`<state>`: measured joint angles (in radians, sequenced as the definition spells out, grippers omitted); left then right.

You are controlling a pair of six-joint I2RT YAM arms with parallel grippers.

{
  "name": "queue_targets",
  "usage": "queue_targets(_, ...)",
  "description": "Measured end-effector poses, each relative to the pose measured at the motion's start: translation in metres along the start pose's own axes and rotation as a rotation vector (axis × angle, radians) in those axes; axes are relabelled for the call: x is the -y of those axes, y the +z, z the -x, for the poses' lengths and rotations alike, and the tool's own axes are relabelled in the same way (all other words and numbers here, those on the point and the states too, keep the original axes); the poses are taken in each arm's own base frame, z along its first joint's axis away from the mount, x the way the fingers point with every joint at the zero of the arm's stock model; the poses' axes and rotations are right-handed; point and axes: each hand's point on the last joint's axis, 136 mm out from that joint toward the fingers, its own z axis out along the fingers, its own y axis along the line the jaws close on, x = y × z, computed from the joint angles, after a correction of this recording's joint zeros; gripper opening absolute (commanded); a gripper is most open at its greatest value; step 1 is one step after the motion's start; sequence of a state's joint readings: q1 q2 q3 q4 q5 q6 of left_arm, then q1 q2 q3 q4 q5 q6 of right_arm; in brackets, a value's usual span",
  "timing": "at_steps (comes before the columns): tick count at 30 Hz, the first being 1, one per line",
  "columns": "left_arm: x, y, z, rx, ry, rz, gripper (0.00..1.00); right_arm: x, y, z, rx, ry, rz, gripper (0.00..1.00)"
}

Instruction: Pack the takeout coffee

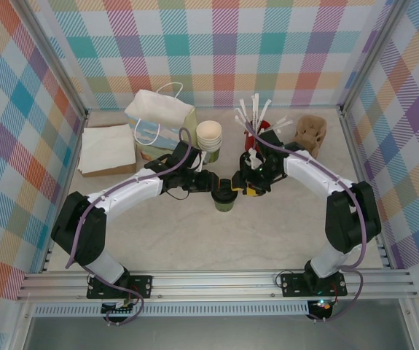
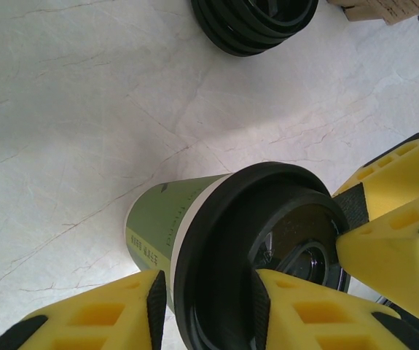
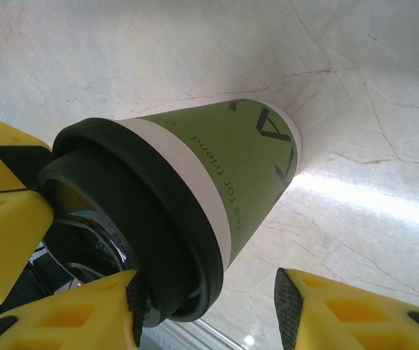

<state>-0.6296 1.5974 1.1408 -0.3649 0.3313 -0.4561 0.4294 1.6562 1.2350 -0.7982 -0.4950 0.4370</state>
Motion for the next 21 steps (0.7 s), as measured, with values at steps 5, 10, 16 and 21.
queue_targets(5,-0.0003,0.0014,0.0000,-0.001,0.004,-0.001,0.34,0.0004,0.0001,-0.0003,-0.007,0.005,-0.004,0.48)
queue_targets(10,0.0002,0.0034,0.0001,-0.003,0.009,-0.006,0.33,0.0018,0.0016,-0.0004,-0.016,0.008,-0.015,0.47)
queue_targets(16,-0.0009,0.0059,0.0002,0.003,0.011,-0.009,0.32,0.0027,0.0032,0.0002,-0.025,0.014,-0.019,0.46)
queue_targets(21,-0.0025,0.0079,0.0000,0.007,0.016,-0.007,0.32,0.0030,0.0037,0.0001,-0.031,0.015,-0.020,0.45)
